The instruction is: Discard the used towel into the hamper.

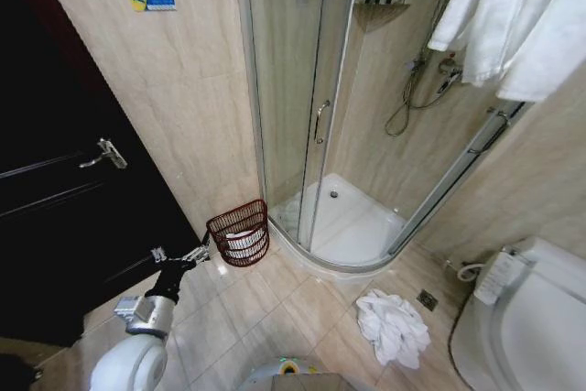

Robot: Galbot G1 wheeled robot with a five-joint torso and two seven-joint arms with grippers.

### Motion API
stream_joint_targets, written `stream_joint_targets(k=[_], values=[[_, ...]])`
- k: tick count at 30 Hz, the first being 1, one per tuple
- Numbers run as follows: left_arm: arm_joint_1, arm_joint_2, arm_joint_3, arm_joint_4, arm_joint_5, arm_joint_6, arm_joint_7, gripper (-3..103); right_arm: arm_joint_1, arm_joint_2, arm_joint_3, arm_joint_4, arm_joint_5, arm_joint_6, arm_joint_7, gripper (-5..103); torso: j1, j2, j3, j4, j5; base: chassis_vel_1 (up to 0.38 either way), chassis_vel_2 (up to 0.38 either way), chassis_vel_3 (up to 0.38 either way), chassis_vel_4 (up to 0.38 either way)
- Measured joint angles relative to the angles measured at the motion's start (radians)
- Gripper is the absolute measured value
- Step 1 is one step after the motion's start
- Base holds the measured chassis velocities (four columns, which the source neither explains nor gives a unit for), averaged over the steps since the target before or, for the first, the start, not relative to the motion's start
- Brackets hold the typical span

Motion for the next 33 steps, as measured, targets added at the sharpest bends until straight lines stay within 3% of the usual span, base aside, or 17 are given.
stream_joint_targets(k=[8,16,21,25,26,29,30,32,33], values=[[0.000,0.000,0.000,0.000,0.000,0.000,0.000,98,0.041,0.141,-0.035,0.213,0.010,-0.036,0.028,9,0.000,0.000,0.000,0.0003,-0.0013,0.000,0.000,0.000,0.000],[0.000,0.000,0.000,0.000,0.000,0.000,0.000,98,0.036,0.440,-0.066,0.483,-0.021,-0.056,0.046,9,0.000,0.000,0.000,0.0001,0.0006,0.000,0.000,0.000,0.000],[0.000,0.000,0.000,0.000,0.000,0.000,0.000,98,0.020,0.538,-0.069,0.568,-0.032,-0.061,0.050,9,0.000,0.000,0.000,0.0001,-0.0007,0.000,0.000,0.000,0.000],[0.000,0.000,0.000,0.000,0.000,0.000,0.000,98,-0.007,0.687,-0.118,0.685,-0.074,-0.061,0.047,9,0.000,0.000,0.000,0.0001,-0.0004,0.000,0.000,0.000,0.000],[0.000,0.000,0.000,0.000,0.000,0.000,0.000,98,-0.007,0.687,-0.118,0.685,-0.074,-0.061,0.047,9,0.000,0.000,0.000,0.0001,-0.0004,0.000,0.000,0.000,0.000],[0.000,0.000,0.000,0.000,0.000,0.000,0.000,98,-0.037,0.789,-0.156,0.752,-0.119,-0.060,0.026,9,0.000,0.000,0.000,0.0002,0.0004,0.000,0.000,0.000,0.000],[0.000,0.000,0.000,0.000,0.000,0.000,0.000,98,-0.037,0.789,-0.156,0.752,-0.119,-0.060,0.026,9,0.000,0.000,0.000,0.0002,0.0004,0.000,0.000,0.000,0.000],[0.000,0.000,0.000,0.000,0.000,0.000,0.000,98,-0.084,0.875,-0.173,0.807,-0.158,-0.046,0.001,9,0.000,0.000,0.000,0.0002,-0.0006,0.000,0.000,0.000,0.000],[0.000,0.000,0.000,0.000,0.000,0.000,0.000,98,-0.084,0.875,-0.173,0.807,-0.158,-0.046,0.001,9,0.000,0.000,0.000,0.0002,-0.0006,0.000,0.000,0.000,0.000]])
